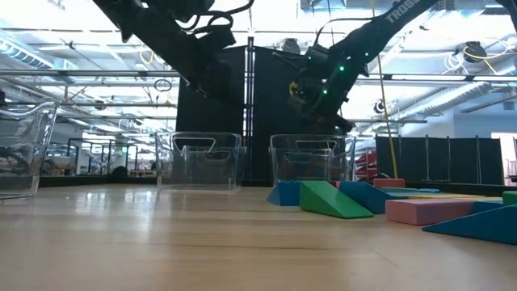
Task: Sort blocks by size
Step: Put the blue rectangular block into the top right transparent bin
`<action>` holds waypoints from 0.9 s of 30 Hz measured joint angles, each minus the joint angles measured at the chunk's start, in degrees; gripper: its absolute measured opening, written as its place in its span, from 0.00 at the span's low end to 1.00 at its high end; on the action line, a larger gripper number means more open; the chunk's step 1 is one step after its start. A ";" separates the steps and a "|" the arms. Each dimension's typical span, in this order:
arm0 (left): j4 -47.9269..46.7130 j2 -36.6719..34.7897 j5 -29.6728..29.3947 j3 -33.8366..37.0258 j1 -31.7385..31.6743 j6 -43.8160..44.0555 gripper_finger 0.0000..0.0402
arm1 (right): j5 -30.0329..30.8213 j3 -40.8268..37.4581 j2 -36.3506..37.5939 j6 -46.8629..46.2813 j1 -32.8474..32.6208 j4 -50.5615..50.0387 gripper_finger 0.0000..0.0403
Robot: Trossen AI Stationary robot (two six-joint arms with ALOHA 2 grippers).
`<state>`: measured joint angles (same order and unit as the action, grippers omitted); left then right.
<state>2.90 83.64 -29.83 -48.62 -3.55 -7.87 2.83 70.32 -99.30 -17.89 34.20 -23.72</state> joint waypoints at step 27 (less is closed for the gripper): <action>-0.39 0.00 15.05 0.00 0.31 0.08 0.43 | 0.07 0.00 18.68 8.31 -13.50 -33.30 0.34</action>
<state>2.50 83.64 -14.79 -48.62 -3.25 -7.79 2.90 70.32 -80.61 -9.58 20.69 -57.02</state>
